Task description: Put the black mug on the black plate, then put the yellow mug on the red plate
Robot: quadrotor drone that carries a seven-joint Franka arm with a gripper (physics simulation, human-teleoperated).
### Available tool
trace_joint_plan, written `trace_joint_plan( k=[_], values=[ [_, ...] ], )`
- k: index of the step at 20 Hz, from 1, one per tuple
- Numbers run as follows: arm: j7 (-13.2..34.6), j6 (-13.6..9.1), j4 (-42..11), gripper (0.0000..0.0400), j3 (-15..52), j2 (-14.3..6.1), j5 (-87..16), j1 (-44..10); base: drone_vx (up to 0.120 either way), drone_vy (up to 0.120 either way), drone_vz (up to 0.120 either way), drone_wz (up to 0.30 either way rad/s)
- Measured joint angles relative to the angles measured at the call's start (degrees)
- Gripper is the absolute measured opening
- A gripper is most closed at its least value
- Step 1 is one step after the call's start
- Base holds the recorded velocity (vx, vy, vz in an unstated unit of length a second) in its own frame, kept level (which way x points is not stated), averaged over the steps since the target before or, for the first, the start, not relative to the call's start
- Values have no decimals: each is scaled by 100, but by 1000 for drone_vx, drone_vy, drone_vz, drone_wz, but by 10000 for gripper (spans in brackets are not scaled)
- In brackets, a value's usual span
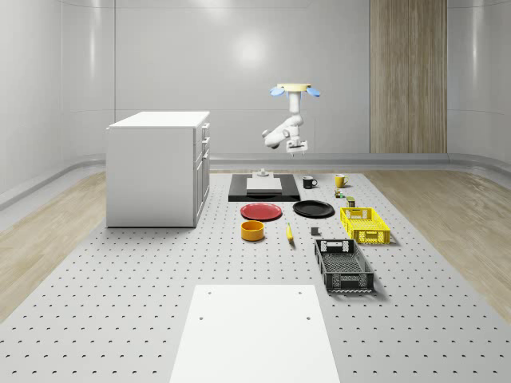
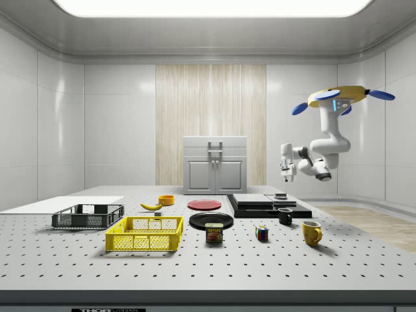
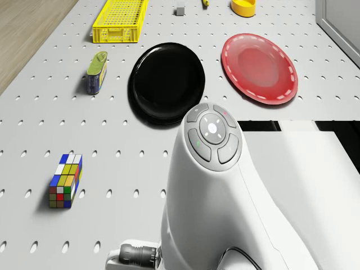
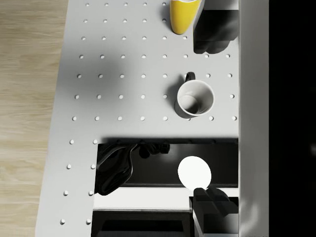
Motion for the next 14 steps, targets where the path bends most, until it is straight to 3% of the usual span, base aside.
trace_joint_plan(
  k=[9, 14],
  values=[
    [372, -38, -35, 400, 279, -361, -91, -535, 120, 0, -120, 0],
    [469, 58, -28, 400, 361, -528, -34, -657, 8, 88, -120, 0]
  ],
)
